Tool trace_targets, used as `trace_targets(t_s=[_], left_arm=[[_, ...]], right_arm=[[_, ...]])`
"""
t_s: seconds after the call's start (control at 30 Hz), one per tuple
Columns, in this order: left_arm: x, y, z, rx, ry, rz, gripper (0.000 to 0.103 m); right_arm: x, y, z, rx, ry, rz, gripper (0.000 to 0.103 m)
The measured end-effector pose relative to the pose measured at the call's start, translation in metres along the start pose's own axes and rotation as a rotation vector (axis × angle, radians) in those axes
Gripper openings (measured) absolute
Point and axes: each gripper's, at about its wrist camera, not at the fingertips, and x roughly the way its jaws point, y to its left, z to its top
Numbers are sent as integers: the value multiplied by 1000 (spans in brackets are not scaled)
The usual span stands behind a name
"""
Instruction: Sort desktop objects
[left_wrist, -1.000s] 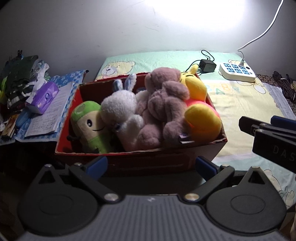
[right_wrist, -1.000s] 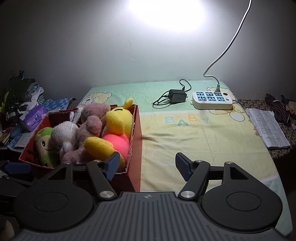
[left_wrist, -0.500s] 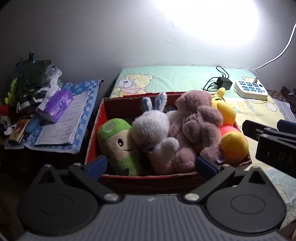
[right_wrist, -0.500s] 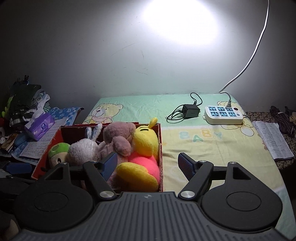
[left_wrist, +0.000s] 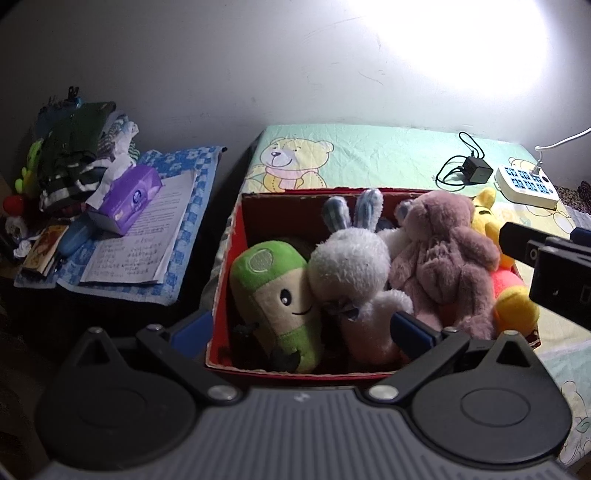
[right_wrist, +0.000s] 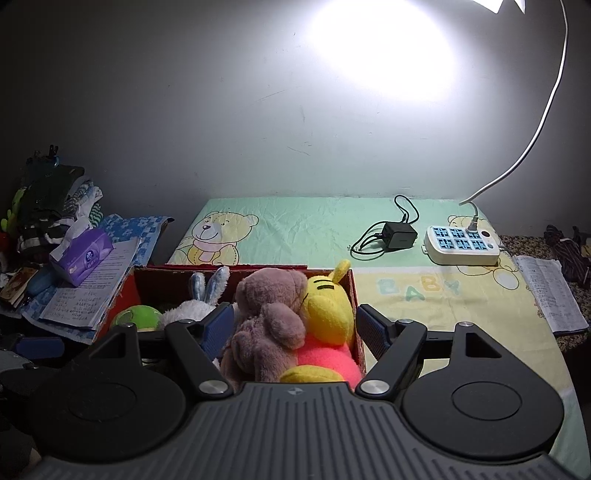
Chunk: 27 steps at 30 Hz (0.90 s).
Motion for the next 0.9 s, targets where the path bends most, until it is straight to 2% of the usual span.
trace_targets(t_s=[0.33,0.9], left_arm=[[10,15,8,35,21,33,102],[42,11,11,71,109,-14,102]], right_arm=[[11,11,3,29,24,13,80],[34,14,4,30,93,-7,84]])
